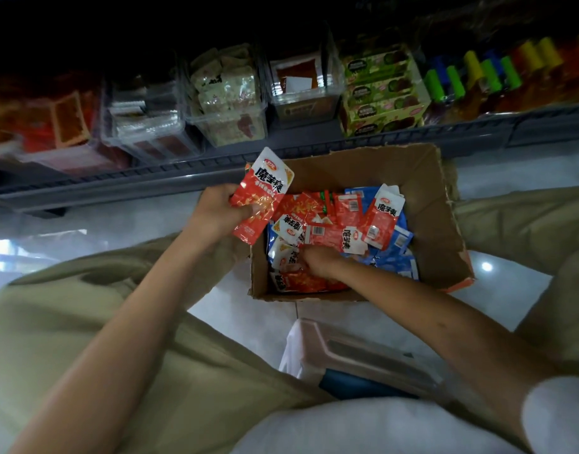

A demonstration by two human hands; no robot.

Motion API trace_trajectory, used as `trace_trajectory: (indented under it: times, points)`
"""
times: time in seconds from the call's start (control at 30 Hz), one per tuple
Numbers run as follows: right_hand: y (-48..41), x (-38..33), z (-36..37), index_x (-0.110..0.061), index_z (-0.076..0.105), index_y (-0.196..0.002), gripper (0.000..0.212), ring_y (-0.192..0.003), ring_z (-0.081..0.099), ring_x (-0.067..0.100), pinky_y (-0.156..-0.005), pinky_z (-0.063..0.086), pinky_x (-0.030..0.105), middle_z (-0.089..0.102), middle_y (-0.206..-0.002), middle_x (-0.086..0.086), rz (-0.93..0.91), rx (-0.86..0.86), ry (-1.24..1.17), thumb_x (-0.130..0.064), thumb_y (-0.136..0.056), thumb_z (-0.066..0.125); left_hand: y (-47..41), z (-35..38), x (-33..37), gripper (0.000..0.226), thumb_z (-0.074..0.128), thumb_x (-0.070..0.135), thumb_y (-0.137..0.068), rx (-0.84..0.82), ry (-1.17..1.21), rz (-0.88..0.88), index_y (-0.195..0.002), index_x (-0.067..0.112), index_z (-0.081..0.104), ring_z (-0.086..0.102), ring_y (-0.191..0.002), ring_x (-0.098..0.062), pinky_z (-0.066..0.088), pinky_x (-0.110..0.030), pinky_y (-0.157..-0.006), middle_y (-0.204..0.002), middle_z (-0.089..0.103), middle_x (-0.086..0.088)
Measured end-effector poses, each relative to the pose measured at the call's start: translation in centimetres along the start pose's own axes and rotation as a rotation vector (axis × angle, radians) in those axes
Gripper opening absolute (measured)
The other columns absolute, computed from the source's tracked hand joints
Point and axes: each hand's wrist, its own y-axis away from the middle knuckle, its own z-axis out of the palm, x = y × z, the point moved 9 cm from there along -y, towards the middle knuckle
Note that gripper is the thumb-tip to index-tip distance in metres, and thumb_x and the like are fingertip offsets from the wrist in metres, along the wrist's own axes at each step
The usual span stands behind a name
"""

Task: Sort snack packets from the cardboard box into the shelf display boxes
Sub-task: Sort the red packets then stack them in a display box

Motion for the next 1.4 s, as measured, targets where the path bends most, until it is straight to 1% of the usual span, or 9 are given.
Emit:
trace_trajectory:
  times: [0.17, 0.3, 0.53, 0.67, 0.8, 1.03, 1.17, 1.3, 1.4]
  points:
    - [1.4, 1.5, -2.2, -0.015, 0.054, -0.124, 0.032, -0.089, 0.056, 0.017, -0.067, 0.045, 0.025, 0.058, -0.108, 0.002, -0.074, -0.09, 0.145, -0.012, -0.093, 0.053, -0.3, 0.2, 0.5, 0.019, 0.067, 0.02, -0.088, 0.042, 0.112, -0.06, -0.103, 0.021, 0.054, 0.062, -0.098, -0.021, 0.049, -0.038, -0.092, -0.105, 0.064, -0.001]
    - [4.5, 3.7, -8.5, -0.011, 0.054, -0.116, 0.023, -0.083, 0.05, 0.017, -0.066, 0.04, 0.027, 0.052, -0.095, 0.002, -0.086, -0.073, 0.047, -0.009, -0.093, 0.049, -0.1, 0.6, 2.9, 0.013, 0.064, 0.014, -0.089, 0.049, 0.264, -0.024, -0.095, 0.019, 0.054, 0.061, -0.1, -0.023, 0.048, -0.04, -0.092, -0.104, 0.062, -0.002]
    - [11.6, 8.2, -19.7, -0.016, 0.052, -0.093, 0.008, -0.082, 0.061, 0.018, -0.079, 0.047, 0.033, 0.064, -0.088, 0.004, -0.002, 0.284, -0.913, -0.009, -0.093, 0.056, 0.1, 2.4, 8.1, 0.01, 0.049, 0.013, -0.098, 0.027, 0.523, 0.126, -0.105, 0.018, 0.054, 0.063, -0.08, -0.007, 0.047, -0.018, -0.061, -0.091, 0.064, 0.005]
    - [15.8, 7.4, -22.6, -0.017, 0.05, -0.094, 0.01, -0.077, 0.063, 0.009, -0.073, 0.047, 0.024, 0.066, -0.083, -0.002, -0.14, 0.389, -1.32, -0.007, -0.092, 0.053, 0.3, 3.1, 10.6, 0.019, 0.04, 0.016, -0.102, 0.093, 0.6, 0.145, -0.116, 0.022, 0.05, 0.064, -0.089, -0.01, 0.05, -0.017, -0.062, -0.101, 0.065, 0.003]
    - [17.4, 4.9, -25.5, -0.015, 0.051, -0.099, 0.012, -0.086, 0.065, 0.013, -0.081, 0.052, 0.029, 0.068, -0.092, 0.002, -0.244, 0.414, -1.262, -0.009, -0.09, 0.056, 0.5, 4.0, 12.8, 0.018, 0.038, 0.021, -0.103, 0.109, 0.68, 0.179, -0.114, 0.029, 0.05, 0.062, -0.104, -0.016, 0.051, -0.032, -0.086, -0.112, 0.064, 0.002]
    - [18.0, 3.2, -29.0, -0.015, 0.05, -0.084, 0.016, -0.075, 0.062, 0.013, -0.063, 0.054, 0.024, 0.061, -0.088, 0.002, -0.24, 0.575, -0.947, -0.005, -0.088, 0.062, 1.1, 5.0, 17.4, 0.022, 0.045, 0.033, -0.1, 0.125, 0.771, 0.297, -0.117, 0.022, 0.053, 0.067, -0.083, 0.0, 0.054, -0.021, -0.072, -0.099, 0.067, 0.007]
    - [19.3, 4.5, -31.0, -0.017, 0.051, -0.092, 0.012, -0.073, 0.055, 0.009, -0.065, 0.047, 0.023, 0.056, -0.085, -0.003, -0.174, 0.716, -0.783, -0.019, -0.089, 0.062, 1.5, 4.8, 19.9, 0.022, 0.052, 0.019, -0.097, 0.18, 0.64, 0.455, -0.119, 0.02, 0.05, 0.063, -0.093, 0.003, 0.053, -0.022, -0.083, -0.107, 0.064, 0.01]
    - [20.4, 5.8, -33.4, -0.021, 0.049, -0.12, 0.037, -0.098, 0.064, 0.011, -0.082, 0.055, 0.027, 0.064, -0.111, -0.002, -0.229, 0.769, -1.085, -0.028, -0.088, 0.064, 2.4, 5.9, 22.5, 0.025, 0.055, 0.02, -0.095, 0.13, 0.474, 0.604, -0.118, 0.027, 0.05, 0.062, -0.098, 0.0, 0.052, -0.023, -0.086, -0.104, 0.062, 0.015]
    - [21.7, 6.1, -34.9, -0.02, 0.056, -0.114, 0.03, -0.089, 0.068, 0.012, -0.074, 0.055, 0.027, 0.069, -0.102, 0.001, -0.329, 0.779, -1.349, -0.012, -0.086, 0.065, 3.4, 7.3, 23.8, 0.029, 0.055, 0.022, -0.095, 0.071, 0.438, 0.654, -0.122, 0.028, 0.048, 0.062, -0.096, 0.003, 0.05, -0.015, -0.08, -0.103, 0.062, 0.016]
